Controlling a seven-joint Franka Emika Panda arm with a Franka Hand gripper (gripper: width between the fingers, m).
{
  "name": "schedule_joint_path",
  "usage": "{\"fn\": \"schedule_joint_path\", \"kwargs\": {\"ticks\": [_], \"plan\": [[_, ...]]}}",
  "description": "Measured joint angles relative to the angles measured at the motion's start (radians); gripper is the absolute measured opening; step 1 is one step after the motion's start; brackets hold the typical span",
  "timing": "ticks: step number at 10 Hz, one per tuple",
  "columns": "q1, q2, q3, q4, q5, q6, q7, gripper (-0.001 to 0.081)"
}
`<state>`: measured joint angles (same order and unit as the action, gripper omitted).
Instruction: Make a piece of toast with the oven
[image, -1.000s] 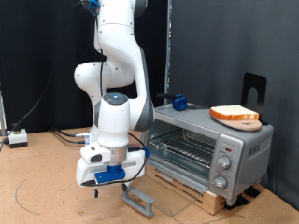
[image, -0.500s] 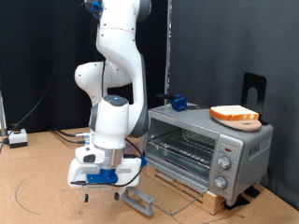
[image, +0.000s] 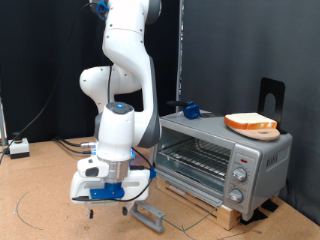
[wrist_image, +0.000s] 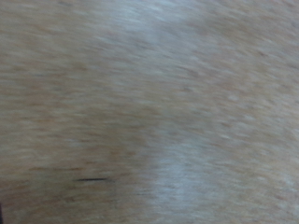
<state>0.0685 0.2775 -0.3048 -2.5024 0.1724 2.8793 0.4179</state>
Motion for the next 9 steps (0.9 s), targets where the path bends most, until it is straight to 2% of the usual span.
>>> {"fn": "schedule_joint_path", "kwargs": {"ticks": [1, 2, 3, 4, 7, 9], "plan": [[-0.063, -0.041, 0.068, -0.001, 0.118, -0.036, -0.123, 0.0809], [-0.095, -0.081, 0.098, -0.001, 0.195, -0.091, -0.204, 0.0809], [-0.111, -0.122, 0.103, 0.003, 0.247, -0.171, -0.263, 0.0809], [-0.125, -0.161, 0.103, 0.009, 0.275, -0.265, -0.306, 0.0809], [-0.160, -0.263, 0.077, 0.060, 0.280, -0.625, -0.401, 0.0809], [-0.168, -0.326, 0.065, 0.057, 0.291, -0.703, -0.459, 0.0809]]}}
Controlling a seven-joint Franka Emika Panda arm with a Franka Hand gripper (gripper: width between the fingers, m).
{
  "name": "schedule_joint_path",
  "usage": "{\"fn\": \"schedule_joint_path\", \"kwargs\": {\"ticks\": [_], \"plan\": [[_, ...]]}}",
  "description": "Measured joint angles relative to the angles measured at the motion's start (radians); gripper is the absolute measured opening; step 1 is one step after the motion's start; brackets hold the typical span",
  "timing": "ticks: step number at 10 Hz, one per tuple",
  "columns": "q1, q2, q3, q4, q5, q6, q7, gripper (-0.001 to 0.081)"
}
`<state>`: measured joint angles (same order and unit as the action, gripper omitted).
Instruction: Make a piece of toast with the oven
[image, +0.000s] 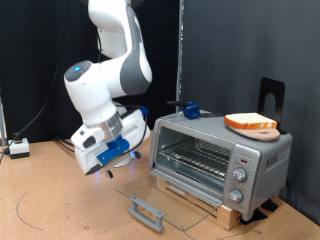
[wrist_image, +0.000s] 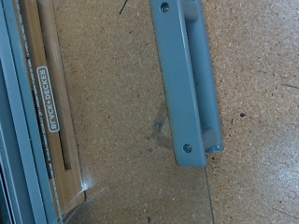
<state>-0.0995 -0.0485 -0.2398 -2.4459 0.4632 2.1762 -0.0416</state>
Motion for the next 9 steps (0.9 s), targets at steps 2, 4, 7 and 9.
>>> {"fn": "schedule_joint_path", "kwargs": {"ticks": [2, 4, 7, 9], "plan": [[-0.002, 0.011, -0.003, 0.015, -0.011, -0.097, 0.012, 0.0809], [-0.007, 0.016, -0.018, 0.065, 0.008, -0.271, -0.014, 0.0809], [-0.009, -0.047, -0.035, 0.095, 0.035, -0.439, -0.096, 0.0809], [-0.009, -0.120, -0.030, 0.081, 0.034, -0.460, -0.101, 0.0809]]}}
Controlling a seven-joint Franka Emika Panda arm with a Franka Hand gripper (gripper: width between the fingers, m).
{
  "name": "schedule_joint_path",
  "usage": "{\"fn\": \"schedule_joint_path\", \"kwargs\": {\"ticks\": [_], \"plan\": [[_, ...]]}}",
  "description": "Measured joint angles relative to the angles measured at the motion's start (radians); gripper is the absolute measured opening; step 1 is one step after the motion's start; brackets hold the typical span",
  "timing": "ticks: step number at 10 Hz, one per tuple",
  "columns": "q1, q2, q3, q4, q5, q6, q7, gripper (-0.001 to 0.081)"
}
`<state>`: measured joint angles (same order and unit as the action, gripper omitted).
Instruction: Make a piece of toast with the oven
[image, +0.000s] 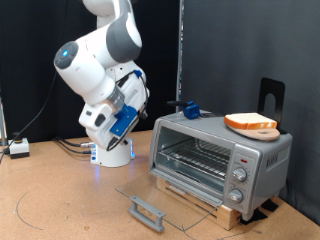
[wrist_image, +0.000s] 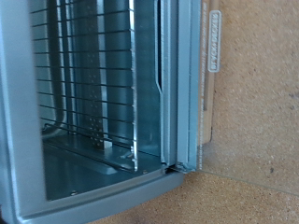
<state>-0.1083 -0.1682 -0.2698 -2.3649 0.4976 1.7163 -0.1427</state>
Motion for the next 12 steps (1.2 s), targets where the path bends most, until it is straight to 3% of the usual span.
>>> {"fn": "schedule_joint_path", "kwargs": {"ticks": [1, 2, 7, 9, 11, 12], "plan": [[0.000, -0.048, 0.006, -0.037, -0.002, 0.023, 0.002, 0.0809], [0.000, -0.045, 0.006, -0.035, 0.000, 0.016, 0.000, 0.0809], [0.061, -0.105, 0.022, -0.025, 0.169, -0.171, -0.276, 0.0809], [0.093, -0.141, 0.028, -0.022, 0.148, -0.277, -0.441, 0.0809], [0.113, -0.219, 0.075, -0.049, 0.054, -0.234, -0.541, 0.0809], [0.111, -0.213, 0.070, -0.049, 0.077, -0.247, -0.514, 0.0809]]}}
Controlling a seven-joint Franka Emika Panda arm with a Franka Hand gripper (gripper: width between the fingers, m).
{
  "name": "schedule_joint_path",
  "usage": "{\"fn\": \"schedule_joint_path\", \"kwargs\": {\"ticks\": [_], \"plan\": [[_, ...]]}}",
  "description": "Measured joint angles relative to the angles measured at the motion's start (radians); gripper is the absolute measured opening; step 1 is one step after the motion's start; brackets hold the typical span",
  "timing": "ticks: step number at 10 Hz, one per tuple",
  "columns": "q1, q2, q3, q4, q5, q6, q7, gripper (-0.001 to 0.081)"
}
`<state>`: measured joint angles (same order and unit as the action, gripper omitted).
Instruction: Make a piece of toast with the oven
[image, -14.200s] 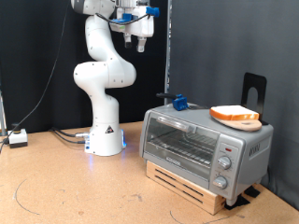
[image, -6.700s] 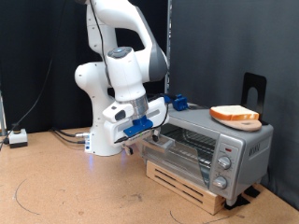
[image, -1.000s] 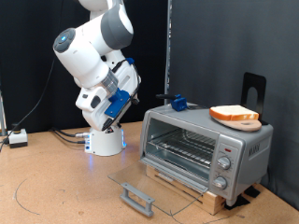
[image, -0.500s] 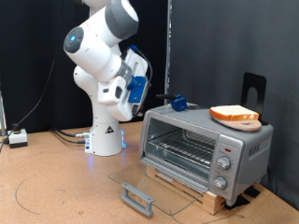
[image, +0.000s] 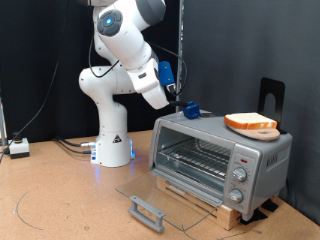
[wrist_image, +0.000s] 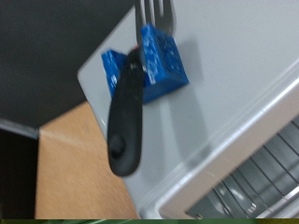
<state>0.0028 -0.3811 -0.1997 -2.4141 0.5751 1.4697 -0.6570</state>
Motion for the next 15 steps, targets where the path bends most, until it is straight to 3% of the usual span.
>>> {"fn": "schedule_joint_path", "kwargs": {"ticks": [2, 4, 6, 11, 12, 15], "plan": [[0.014, -0.014, -0.002, 0.001, 0.026, -0.039, -0.156, 0.0809], [0.038, -0.070, 0.002, -0.002, 0.025, -0.097, -0.304, 0.0809], [0.046, -0.147, 0.014, -0.015, 0.020, -0.103, -0.390, 0.0809], [0.038, -0.389, 0.132, -0.085, -0.066, -0.033, -0.351, 0.0809], [0.038, -0.383, 0.128, -0.085, -0.057, -0.042, -0.351, 0.0809], [0.038, -0.432, 0.142, -0.135, -0.033, 0.076, -0.362, 0.0809]]}}
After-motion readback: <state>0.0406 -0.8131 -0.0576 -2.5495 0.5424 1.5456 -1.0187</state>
